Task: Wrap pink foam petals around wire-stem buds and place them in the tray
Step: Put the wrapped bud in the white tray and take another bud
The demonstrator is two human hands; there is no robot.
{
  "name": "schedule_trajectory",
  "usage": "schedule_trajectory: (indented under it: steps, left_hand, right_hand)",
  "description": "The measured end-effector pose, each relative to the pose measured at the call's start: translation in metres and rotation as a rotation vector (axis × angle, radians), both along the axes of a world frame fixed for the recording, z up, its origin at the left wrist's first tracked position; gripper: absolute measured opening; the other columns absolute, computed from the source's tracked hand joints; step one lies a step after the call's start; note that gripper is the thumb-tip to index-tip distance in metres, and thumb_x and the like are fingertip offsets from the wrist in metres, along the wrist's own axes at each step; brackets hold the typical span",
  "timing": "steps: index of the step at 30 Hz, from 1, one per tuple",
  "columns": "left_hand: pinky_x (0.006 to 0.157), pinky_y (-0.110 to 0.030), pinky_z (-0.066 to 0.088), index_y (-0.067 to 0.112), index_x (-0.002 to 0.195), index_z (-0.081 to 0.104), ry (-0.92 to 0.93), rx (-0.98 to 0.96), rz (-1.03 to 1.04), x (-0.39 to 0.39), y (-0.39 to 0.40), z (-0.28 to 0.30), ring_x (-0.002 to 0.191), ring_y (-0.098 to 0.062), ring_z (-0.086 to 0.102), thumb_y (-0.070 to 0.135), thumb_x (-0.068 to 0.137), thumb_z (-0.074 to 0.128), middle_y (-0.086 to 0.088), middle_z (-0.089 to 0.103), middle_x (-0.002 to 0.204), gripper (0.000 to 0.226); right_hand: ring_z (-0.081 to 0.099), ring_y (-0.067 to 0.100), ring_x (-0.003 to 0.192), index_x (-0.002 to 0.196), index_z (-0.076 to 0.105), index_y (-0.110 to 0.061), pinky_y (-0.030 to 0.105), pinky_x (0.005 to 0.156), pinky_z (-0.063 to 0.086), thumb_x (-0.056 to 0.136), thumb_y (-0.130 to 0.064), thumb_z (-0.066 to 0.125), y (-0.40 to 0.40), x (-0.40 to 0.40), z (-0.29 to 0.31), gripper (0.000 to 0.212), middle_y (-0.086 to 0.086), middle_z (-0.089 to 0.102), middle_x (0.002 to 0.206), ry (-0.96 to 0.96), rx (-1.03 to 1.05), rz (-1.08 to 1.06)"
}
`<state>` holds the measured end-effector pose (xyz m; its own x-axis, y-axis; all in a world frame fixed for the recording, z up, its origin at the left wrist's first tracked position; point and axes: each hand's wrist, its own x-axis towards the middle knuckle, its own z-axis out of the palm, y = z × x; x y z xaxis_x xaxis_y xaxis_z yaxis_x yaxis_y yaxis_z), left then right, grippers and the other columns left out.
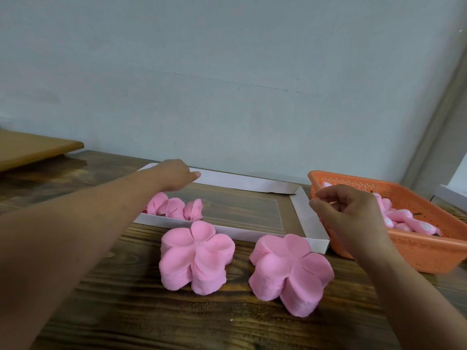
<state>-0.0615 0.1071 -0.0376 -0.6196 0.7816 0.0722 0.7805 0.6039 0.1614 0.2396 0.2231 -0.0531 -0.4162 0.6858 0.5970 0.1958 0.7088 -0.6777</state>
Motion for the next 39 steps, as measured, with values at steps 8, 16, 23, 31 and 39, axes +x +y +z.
schedule_trajectory:
  steps: [8,16,23,31,39]
  left_hand:
    - [0.084,-0.028,0.040,0.008,0.107,0.064,-0.067,-0.104,-0.069,-0.007,-0.012,-0.004,0.096,-0.021,0.050,0.030,0.100,0.042,-0.007,0.059,0.112,0.032]
    - [0.093,-0.043,0.050,0.010,0.103,0.064,-0.156,-0.383,-0.084,-0.005,-0.016,-0.010,0.103,-0.036,0.063,0.029,0.099,0.039,-0.016,0.066,0.109,0.032]
    - [0.100,-0.044,0.045,0.025,0.103,0.068,-0.165,-0.357,-0.063,-0.004,-0.015,-0.007,0.107,-0.030,0.059,0.038,0.097,0.046,-0.013,0.062,0.123,0.026]
    - [0.094,-0.035,0.039,0.012,0.088,0.057,-0.261,-0.366,0.092,-0.017,-0.022,-0.012,0.086,-0.025,0.058,0.064,0.095,0.016,-0.010,0.065,0.085,0.067]
    - [0.106,-0.039,0.036,0.018,0.130,0.054,-0.218,-0.266,-0.017,-0.016,-0.019,-0.012,0.119,-0.023,0.053,0.056,0.099,0.026,-0.005,0.055,0.134,0.057]
  right_hand:
    - [0.060,0.021,0.059,0.075,0.064,-0.030,0.025,0.051,0.048,0.079,-0.014,0.071,0.000,-0.001,-0.001,0.018,0.004,0.067,0.064,0.001,-0.003,0.000]
    - [0.064,0.019,0.064,0.085,0.068,-0.019,0.020,0.055,0.045,0.079,-0.014,0.072,0.000,-0.001,-0.002,0.008,-0.004,0.066,0.067,-0.015,-0.025,0.001]
    - [0.064,0.020,0.062,0.081,0.065,-0.026,0.021,0.054,0.048,0.079,-0.016,0.072,0.002,-0.001,-0.002,0.012,-0.002,0.067,0.065,-0.007,-0.019,-0.002]
    - [0.063,0.023,0.061,0.079,0.066,-0.024,0.024,0.054,0.048,0.079,-0.015,0.072,0.003,-0.001,-0.003,0.011,0.001,0.067,0.063,0.015,-0.019,0.012]
    - [0.064,0.023,0.061,0.080,0.066,-0.024,0.026,0.053,0.049,0.079,-0.012,0.071,0.002,-0.003,-0.002,0.013,-0.001,0.066,0.063,0.004,-0.038,0.003]
